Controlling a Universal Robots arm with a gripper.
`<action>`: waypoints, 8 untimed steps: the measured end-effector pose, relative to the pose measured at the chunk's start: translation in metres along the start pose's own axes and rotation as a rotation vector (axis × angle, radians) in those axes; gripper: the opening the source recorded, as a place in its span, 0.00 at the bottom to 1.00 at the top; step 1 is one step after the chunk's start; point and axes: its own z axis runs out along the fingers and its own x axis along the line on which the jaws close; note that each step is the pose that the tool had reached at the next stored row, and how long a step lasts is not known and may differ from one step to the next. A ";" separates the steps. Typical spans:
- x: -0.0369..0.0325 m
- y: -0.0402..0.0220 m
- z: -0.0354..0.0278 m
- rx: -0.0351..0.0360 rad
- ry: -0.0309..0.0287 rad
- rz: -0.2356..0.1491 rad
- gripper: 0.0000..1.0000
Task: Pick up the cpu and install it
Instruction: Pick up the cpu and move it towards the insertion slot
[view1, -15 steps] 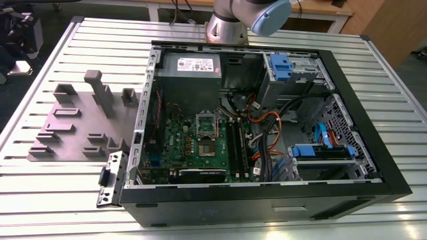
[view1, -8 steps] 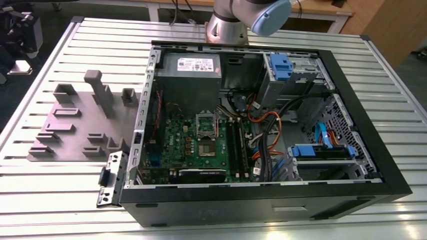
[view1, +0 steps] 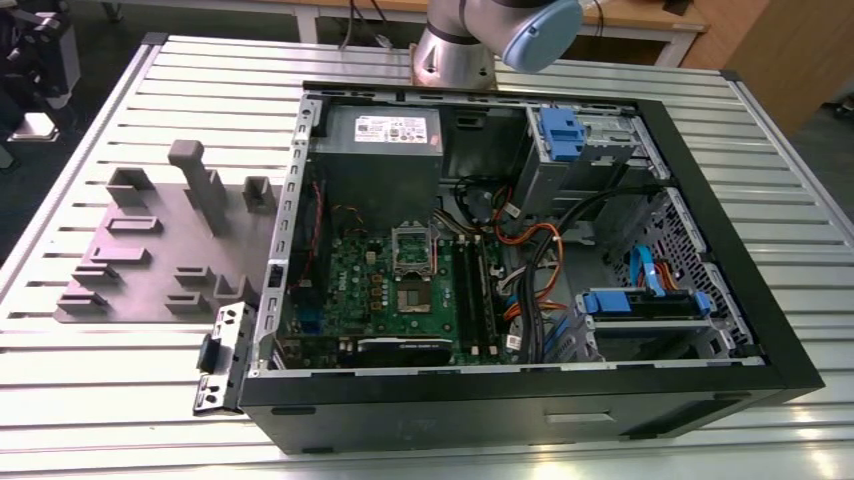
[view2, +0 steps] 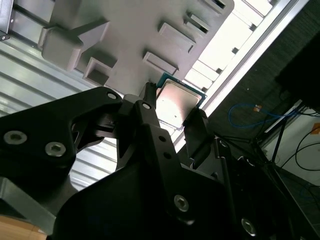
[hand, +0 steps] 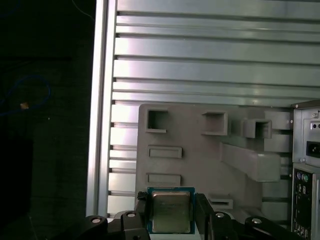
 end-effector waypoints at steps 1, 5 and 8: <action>0.0000 0.0000 -0.0010 -0.0001 -0.0001 0.000 0.47; 0.0000 0.0001 -0.0045 -0.0001 -0.0001 0.000 0.47; 0.0000 0.0002 -0.0062 -0.0001 -0.0001 0.000 0.47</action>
